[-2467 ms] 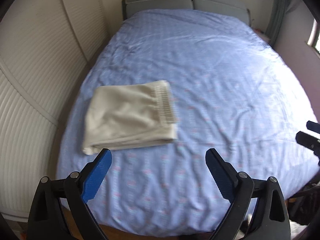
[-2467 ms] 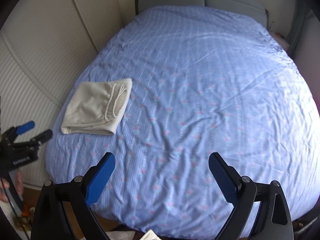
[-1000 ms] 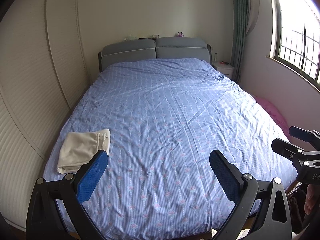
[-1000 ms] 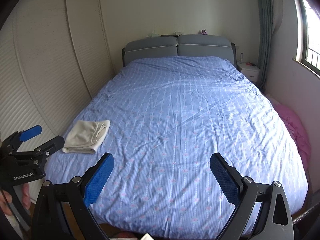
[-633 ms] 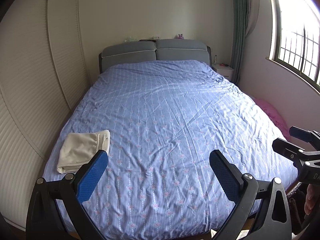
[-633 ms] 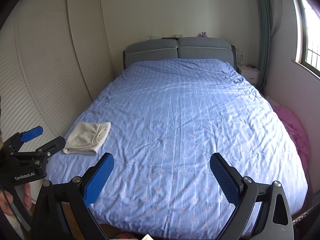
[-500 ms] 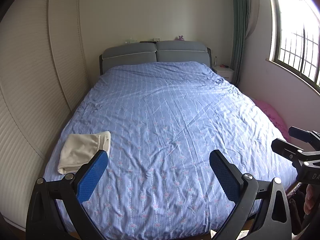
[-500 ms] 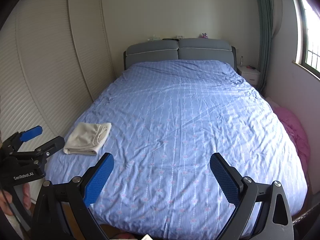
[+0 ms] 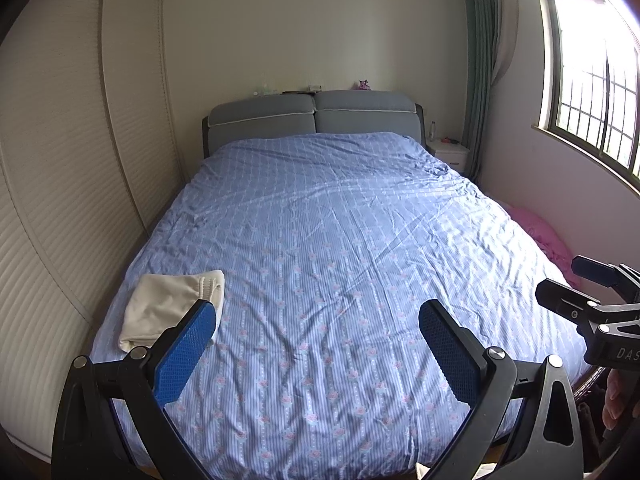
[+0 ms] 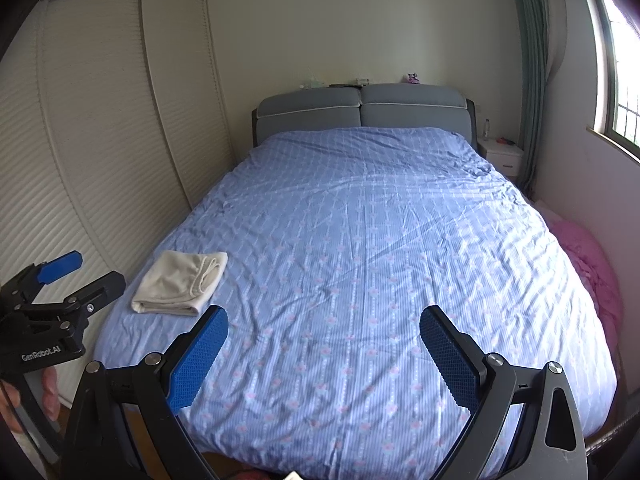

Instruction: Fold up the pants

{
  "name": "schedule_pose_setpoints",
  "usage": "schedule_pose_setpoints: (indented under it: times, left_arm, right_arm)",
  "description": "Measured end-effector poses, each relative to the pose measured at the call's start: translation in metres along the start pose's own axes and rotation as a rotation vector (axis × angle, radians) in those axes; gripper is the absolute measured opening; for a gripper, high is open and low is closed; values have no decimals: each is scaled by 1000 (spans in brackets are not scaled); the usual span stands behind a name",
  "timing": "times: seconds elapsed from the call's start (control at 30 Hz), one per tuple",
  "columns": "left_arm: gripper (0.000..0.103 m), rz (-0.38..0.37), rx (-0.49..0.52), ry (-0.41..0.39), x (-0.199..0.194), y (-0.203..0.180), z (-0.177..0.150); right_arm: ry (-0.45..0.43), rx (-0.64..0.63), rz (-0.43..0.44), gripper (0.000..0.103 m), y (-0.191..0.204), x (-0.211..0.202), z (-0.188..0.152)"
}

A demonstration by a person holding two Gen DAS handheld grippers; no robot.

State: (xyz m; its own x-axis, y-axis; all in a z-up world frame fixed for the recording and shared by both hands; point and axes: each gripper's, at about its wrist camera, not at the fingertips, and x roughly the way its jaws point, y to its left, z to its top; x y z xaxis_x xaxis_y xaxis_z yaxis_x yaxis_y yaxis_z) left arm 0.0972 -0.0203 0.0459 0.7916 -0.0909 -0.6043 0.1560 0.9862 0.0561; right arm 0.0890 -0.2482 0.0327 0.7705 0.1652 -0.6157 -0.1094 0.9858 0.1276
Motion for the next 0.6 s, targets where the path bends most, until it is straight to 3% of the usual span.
schedule_pose_setpoints:
  times: [0.23,0.6]
  left_arm:
    - [103,-19,-23,4,-1,-5,3]
    - [103,10,-25,-6,1,-13,2]
  right_arm:
    - [-8,-7,-4,98,0,-1,1]
    - [-1,0,-14,98,0,1,3]
